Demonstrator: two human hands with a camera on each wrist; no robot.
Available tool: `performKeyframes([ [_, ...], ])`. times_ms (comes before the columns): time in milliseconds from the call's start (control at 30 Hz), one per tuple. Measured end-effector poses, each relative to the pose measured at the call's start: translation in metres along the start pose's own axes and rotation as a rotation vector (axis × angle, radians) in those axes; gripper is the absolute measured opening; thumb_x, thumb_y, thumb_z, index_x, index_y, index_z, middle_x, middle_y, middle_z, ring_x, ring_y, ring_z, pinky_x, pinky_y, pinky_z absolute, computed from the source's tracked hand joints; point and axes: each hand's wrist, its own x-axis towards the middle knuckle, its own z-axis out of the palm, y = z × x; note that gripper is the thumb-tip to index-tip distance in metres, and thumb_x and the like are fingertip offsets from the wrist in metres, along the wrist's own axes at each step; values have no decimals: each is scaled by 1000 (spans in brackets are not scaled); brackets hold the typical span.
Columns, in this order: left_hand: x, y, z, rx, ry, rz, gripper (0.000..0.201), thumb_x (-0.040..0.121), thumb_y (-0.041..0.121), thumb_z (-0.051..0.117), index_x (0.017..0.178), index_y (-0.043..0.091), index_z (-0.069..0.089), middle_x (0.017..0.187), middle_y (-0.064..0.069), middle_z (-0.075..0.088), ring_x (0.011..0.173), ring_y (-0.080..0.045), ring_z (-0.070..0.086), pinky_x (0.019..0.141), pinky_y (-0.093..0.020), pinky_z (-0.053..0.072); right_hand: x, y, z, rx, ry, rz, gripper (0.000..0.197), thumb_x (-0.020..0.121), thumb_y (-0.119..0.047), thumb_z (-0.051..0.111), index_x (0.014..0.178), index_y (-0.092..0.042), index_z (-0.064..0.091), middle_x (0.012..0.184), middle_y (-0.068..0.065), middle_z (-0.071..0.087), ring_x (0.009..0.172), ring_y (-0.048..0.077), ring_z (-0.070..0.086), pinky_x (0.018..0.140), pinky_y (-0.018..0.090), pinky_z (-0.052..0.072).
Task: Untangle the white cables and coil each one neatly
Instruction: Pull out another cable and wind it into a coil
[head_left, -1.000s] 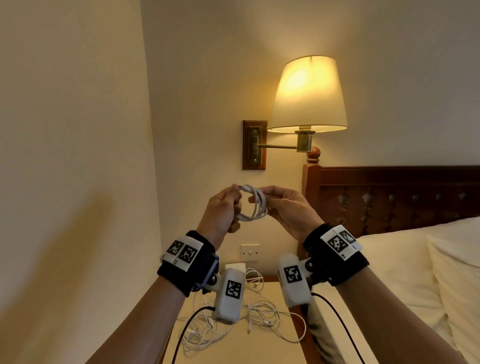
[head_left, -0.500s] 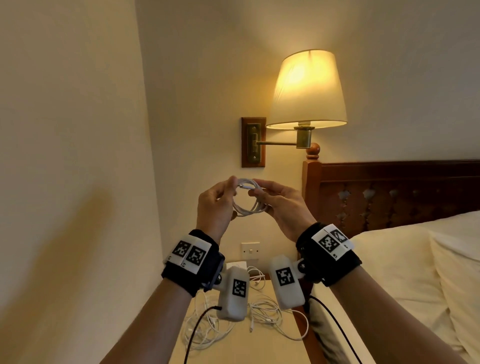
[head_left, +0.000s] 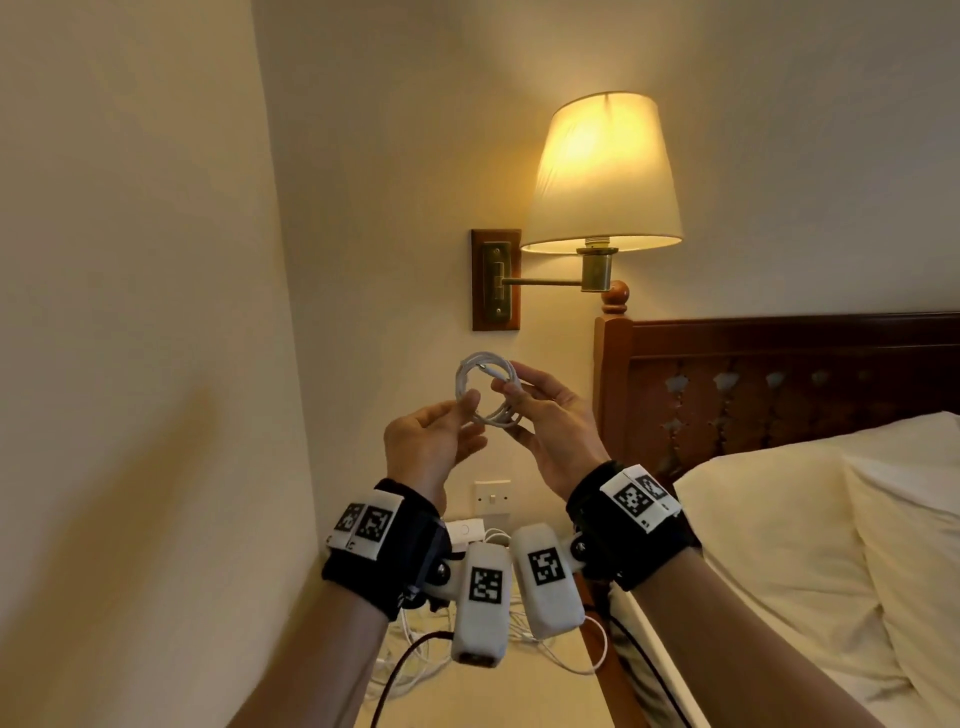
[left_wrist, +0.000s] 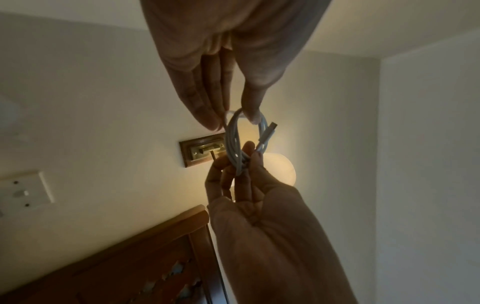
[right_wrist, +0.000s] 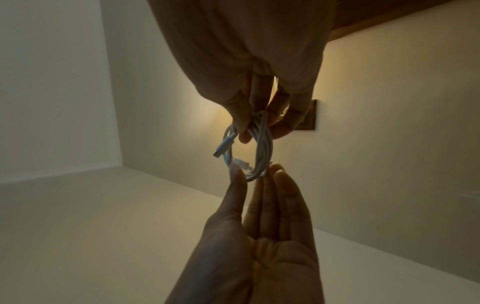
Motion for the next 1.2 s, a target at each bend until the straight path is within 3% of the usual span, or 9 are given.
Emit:
performKeyframes([
  [133,3,1,-2,13,46,93,25,81,23,75,100,8,73,90,-8,75,81,-17,72,66,-26,57,0,-1,-2,-10,24,11,27,93,-5,59,119,-11,64,98,6,73,82,13,66,68,27,52],
  [233,3,1,-3,-49,25,48,20,87,25,69,99,9,73,92,-6,75,88,-16,71,69,-26,56,-1,-1,-3,-7,35,19,25,93,-5,60,117,-11,65,94,4,74,77,10,66,65,25,52],
  [400,2,6,-3,-206,23,7,12,88,11,67,98,9,73,97,-11,74,93,-21,69,78,-30,55,-4,0,-4,-28,23,22,22,93,-5,60,112,-12,66,88,1,75,78,11,65,69,27,53],
  [633,-4,1,3,48,-1,373,13,99,14,51,106,12,62,103,-3,69,90,-12,71,70,-29,59,-6,-5,0,-64,62,19,18,92,-5,61,108,-11,68,90,7,74,78,15,68,69,28,54],
  [767,-3,-3,0,183,-9,495,9,96,15,56,102,14,63,101,-1,67,85,-16,70,66,-32,60,-4,-9,0,-65,103,4,18,89,-5,64,106,-10,69,91,11,73,76,15,67,70,27,55],
  [967,-1,-1,-2,162,12,451,16,83,22,73,93,10,70,89,-6,73,79,-19,72,66,-35,61,-7,-5,2,-65,138,-24,19,87,-6,67,105,-12,70,96,12,72,79,16,66,72,28,56],
  [1200,3,15,-4,-13,-78,78,18,75,9,79,69,12,63,89,-10,76,88,-24,72,74,-33,53,-7,1,4,-60,158,-81,21,89,-3,64,107,-12,69,91,6,75,72,9,65,72,27,56],
])
